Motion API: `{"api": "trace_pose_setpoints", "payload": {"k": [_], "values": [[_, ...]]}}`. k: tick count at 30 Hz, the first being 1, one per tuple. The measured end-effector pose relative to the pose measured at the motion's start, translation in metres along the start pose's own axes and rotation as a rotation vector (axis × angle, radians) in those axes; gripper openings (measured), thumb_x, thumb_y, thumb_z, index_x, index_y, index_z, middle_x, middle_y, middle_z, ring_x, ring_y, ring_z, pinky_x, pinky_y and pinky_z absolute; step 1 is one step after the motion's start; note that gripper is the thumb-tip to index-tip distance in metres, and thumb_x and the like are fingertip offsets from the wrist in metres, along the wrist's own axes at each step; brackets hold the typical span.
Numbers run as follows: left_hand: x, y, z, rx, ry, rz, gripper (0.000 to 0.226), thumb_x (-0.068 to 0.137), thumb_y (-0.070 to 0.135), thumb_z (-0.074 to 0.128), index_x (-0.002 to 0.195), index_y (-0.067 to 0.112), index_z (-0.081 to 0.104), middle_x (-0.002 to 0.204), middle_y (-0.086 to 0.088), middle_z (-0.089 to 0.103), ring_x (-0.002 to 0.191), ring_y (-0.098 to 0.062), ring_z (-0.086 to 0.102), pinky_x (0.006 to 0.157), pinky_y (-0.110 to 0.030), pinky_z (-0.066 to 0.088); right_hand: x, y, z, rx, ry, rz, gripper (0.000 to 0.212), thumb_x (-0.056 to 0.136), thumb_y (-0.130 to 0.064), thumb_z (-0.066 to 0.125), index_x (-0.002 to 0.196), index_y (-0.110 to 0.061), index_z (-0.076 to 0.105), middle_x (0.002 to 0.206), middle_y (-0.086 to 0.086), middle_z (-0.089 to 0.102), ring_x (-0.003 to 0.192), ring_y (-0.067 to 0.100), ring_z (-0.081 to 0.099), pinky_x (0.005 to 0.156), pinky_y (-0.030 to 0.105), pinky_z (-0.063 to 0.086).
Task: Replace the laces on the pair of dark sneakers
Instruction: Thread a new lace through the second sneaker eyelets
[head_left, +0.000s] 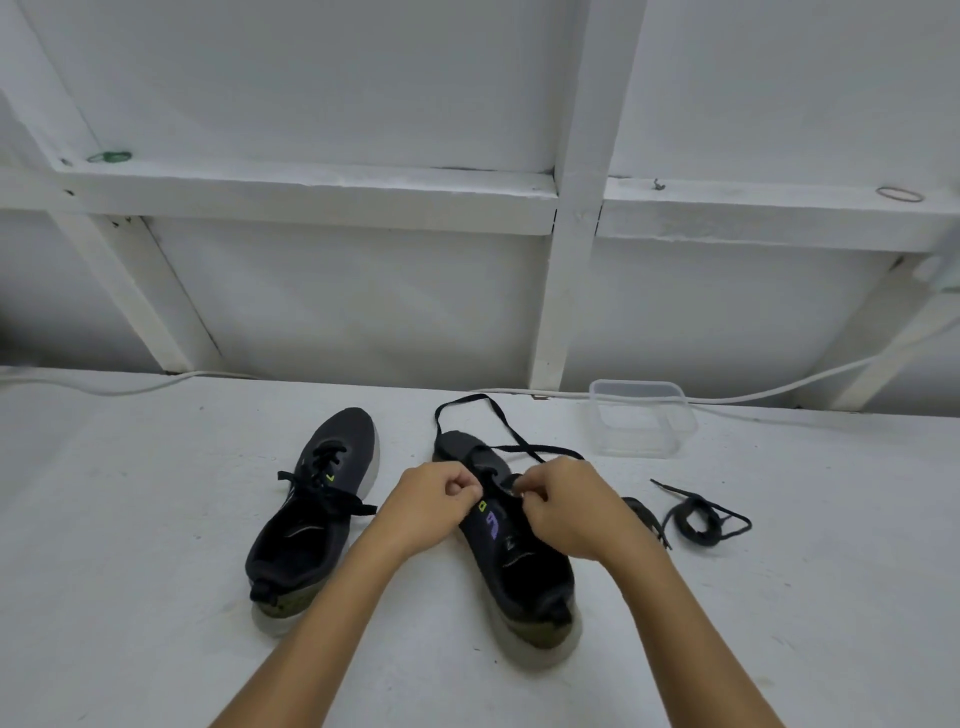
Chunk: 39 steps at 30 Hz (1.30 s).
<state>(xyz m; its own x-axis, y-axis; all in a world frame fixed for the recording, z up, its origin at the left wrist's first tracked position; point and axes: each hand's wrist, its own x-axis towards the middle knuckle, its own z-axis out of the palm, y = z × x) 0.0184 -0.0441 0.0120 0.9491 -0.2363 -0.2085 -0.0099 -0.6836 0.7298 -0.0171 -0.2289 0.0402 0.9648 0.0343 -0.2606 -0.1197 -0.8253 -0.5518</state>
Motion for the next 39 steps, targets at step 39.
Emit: {"api": "trace_pose_setpoints", "payload": {"k": [39], "values": [[-0.041,0.034,-0.059,-1.108,-0.008,0.148,0.030,0.082,0.025,0.052,0.054,0.026,0.041,0.053,0.007,0.027,0.050,-0.011,0.015,0.044,-0.024,0.023,0.001,-0.019,0.049,-0.179,0.101,0.222,0.028,0.101,-0.042,0.053,0.094,-0.015,0.048,0.081,-0.001,0.049,0.072,0.021,0.043,0.054,0.027,0.032]]}}
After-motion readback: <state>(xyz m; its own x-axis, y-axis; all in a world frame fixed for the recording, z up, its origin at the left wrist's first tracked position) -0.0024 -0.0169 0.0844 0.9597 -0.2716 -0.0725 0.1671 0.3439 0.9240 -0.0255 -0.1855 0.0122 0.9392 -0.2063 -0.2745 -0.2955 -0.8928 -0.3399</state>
